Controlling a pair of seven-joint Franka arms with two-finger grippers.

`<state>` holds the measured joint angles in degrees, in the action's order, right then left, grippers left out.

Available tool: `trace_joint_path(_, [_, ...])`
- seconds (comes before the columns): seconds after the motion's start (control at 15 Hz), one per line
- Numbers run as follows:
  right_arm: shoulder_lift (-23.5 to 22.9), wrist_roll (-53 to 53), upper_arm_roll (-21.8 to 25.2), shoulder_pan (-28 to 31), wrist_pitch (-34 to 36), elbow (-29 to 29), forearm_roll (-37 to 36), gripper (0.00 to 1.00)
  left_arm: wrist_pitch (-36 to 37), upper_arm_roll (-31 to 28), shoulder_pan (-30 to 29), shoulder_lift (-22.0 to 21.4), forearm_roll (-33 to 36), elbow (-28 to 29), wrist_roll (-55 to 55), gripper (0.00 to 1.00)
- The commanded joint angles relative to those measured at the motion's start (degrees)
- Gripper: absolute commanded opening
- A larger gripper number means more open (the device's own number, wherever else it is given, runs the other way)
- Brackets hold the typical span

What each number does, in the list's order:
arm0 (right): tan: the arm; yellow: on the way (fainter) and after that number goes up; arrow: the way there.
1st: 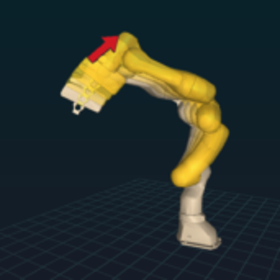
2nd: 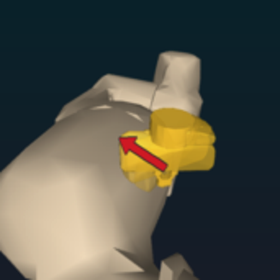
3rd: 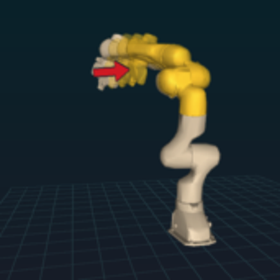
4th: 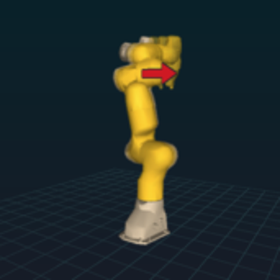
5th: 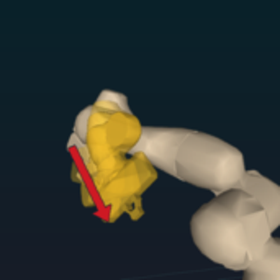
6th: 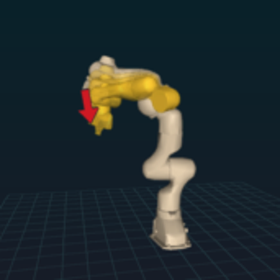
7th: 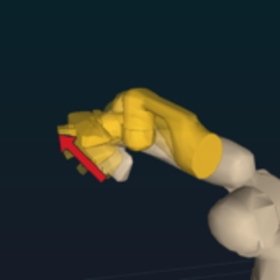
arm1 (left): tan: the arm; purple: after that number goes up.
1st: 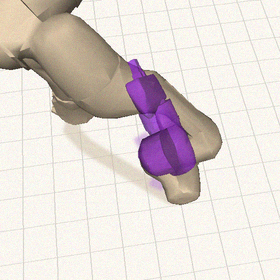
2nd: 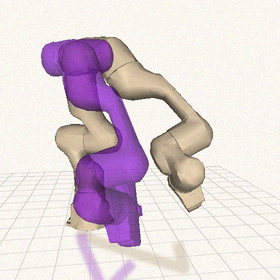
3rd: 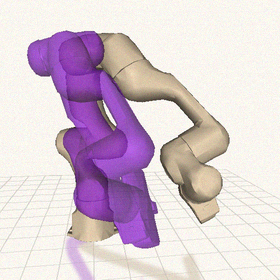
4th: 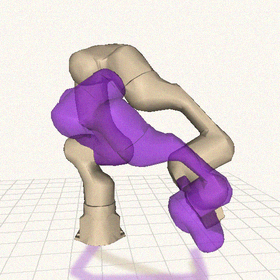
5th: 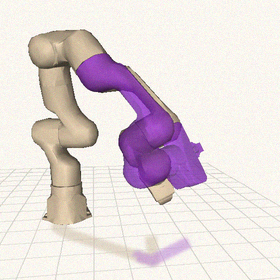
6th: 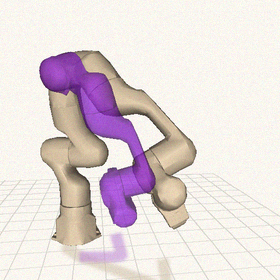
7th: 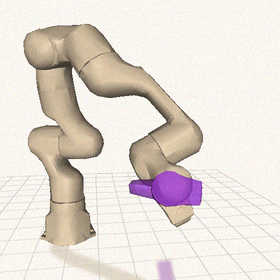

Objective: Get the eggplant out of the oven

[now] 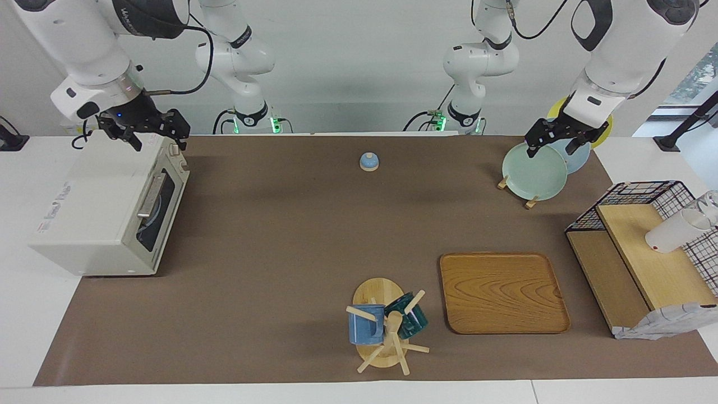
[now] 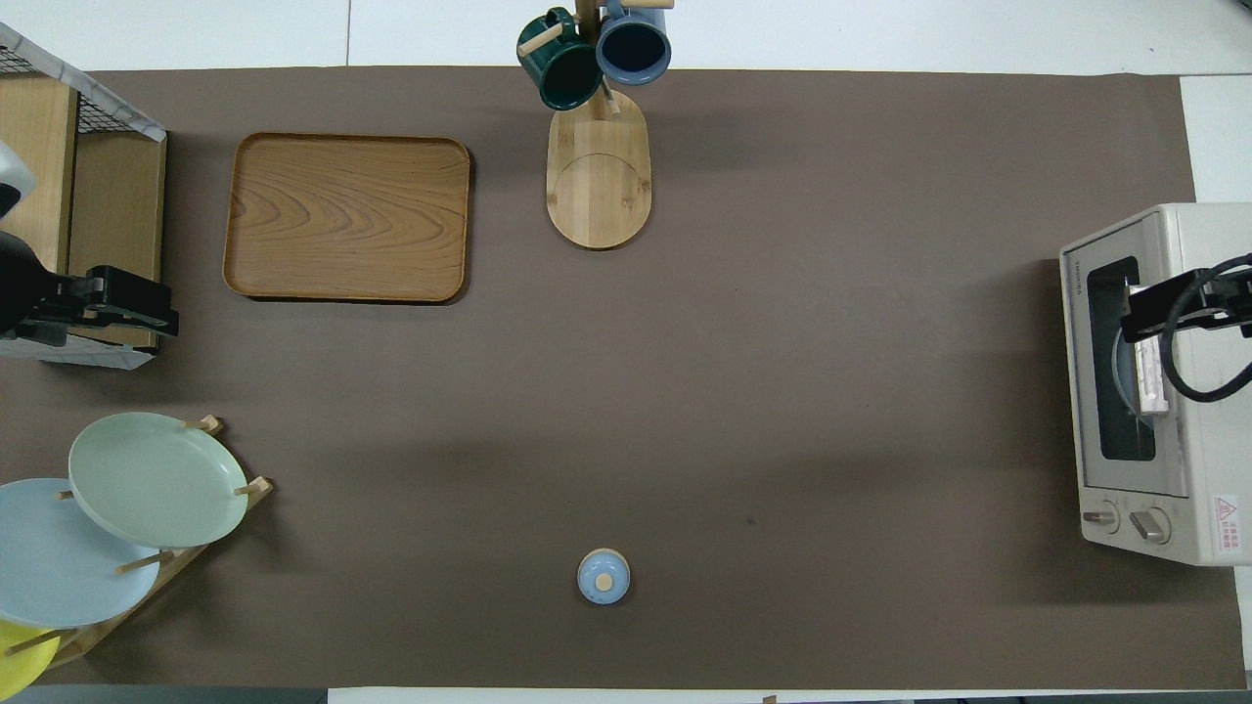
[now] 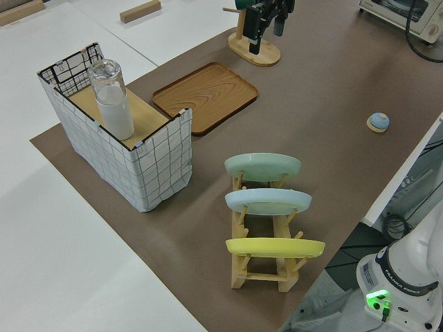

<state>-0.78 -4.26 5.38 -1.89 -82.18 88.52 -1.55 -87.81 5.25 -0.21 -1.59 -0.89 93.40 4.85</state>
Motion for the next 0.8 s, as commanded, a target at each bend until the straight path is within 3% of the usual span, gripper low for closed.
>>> trace_joint_path(0.0, [-0.54, -1.36, -0.28, 0.4, -0.78, -0.71, 0.32, 1.0, 0.18, 0.2, -0.22, -1.05, 0.97, 0.55, 0.6, 1.0])
trace_joint_path(0.53, [0.16, -3.19, -0.19, 1.01, -4.38, 0.6, 1.28, 0.98, 0.18, 0.2, -0.22, -1.05, 0.97, 0.55, 0.6, 1.0])
trace_joint_path(0.67, [0.42, -4.26, -0.1, 0.48, -5.97, 1.66, 0.32, 0.02, 0.18, 0.2, -0.22, -1.05, 0.97, 0.55, 0.6, 1.0])
trace_joint_path(0.73, [0.6, -4.35, -0.19, 0.92, -6.14, 2.01, 0.41, 0.0, 0.18, 0.2, -0.22, -1.05, 0.97, 0.55, 0.6, 1.0])
